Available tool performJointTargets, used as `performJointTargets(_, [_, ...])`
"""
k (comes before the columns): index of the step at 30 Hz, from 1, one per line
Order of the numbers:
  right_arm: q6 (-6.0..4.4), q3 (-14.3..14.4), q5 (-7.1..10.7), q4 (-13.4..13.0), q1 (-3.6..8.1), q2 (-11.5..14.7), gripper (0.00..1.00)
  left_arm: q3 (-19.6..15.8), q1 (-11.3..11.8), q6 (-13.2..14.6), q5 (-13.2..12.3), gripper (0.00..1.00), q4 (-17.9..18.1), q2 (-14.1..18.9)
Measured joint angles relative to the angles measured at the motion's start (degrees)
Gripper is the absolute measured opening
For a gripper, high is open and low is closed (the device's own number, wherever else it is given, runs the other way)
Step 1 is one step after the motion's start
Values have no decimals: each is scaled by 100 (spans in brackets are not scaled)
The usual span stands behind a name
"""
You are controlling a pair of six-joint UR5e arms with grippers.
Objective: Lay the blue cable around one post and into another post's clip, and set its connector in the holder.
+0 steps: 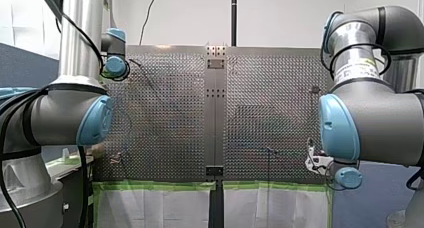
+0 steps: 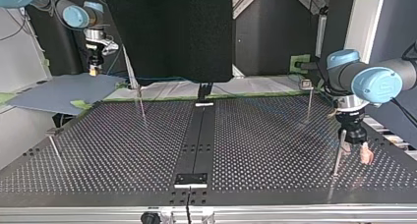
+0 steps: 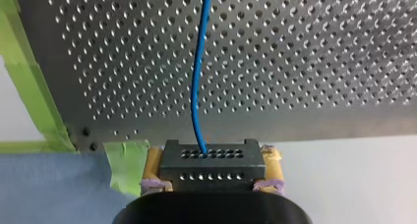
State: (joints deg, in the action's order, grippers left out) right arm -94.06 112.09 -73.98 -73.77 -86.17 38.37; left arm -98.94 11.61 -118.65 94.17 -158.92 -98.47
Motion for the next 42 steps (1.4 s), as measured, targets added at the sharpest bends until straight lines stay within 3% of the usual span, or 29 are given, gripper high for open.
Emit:
performJointTargets(3, [90, -128, 155, 100, -58, -125, 0, 0, 0, 0, 0, 100, 0, 0])
performJointTargets(9, [381, -382, 478, 402, -219, -243, 0, 1, -3, 0, 0, 100, 0, 0])
performJointTargets(17, [542, -563, 907, 820, -366, -253, 0, 0, -11, 0, 0, 100, 0, 0])
performJointTargets(29, [595, -760, 1611, 1075, -312, -254, 0, 0, -15, 0, 0, 100, 0, 0])
performJointTargets(42, [501, -772, 1592, 1017, -128, -254, 0, 1, -28, 0, 0, 100, 0, 0])
